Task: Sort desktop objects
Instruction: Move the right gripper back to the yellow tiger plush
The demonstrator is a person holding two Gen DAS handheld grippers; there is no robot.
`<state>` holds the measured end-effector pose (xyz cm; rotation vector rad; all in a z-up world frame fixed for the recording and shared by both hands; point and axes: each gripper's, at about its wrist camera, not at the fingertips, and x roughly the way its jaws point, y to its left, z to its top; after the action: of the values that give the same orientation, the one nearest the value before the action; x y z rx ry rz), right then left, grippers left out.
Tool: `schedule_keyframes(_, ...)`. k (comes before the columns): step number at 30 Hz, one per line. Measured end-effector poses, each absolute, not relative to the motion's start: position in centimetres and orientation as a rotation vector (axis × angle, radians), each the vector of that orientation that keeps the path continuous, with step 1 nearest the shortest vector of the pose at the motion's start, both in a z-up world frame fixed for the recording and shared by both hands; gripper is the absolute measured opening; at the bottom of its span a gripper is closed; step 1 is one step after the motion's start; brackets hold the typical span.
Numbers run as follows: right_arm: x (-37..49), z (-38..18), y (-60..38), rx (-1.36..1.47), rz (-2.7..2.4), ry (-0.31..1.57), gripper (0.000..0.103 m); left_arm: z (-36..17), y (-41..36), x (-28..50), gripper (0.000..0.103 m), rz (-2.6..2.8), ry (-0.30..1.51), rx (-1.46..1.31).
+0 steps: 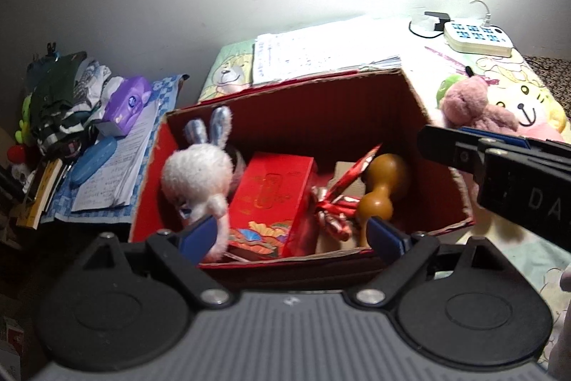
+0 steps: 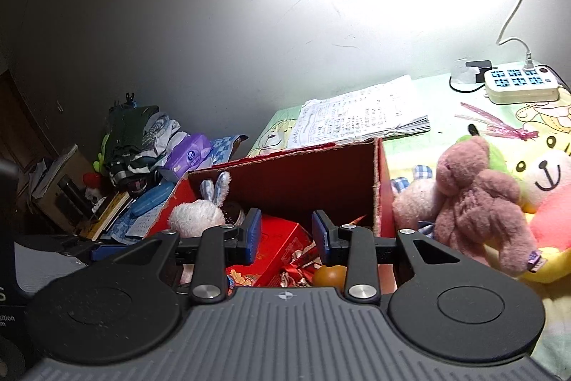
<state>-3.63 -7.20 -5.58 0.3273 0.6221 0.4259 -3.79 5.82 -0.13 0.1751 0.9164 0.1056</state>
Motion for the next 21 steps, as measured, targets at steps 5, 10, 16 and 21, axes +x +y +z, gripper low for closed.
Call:
schedule_keyframes(5, -4.7, -5.3, -11.1, 0.366, 0.387, 0.601, 0.035, 0.1, 1.6, -3.7, 0.092, 0.044, 0.9, 0.191)
schedule_keyframes(10, -5.3, -5.4, -14.9, 0.375, 0.334, 0.588, 0.035, -0.2, -2.3, -3.2, 0.092, -0.012, 0.898, 0.202)
schedule_keyframes(16, -5.7, -5.8, -19.6, 0.386, 0.275, 0.585, 0.035, -0.7, -6.6, -2.8, 0.092, -0.065, 0.898, 0.213)
schedule_keyframes(21, -6.0, -6.3, -22.5, 0.405, 0.242, 0.592, 0.036, -1.1, -9.2, -2.5, 0.092, -0.086, 0.911, 0.226)
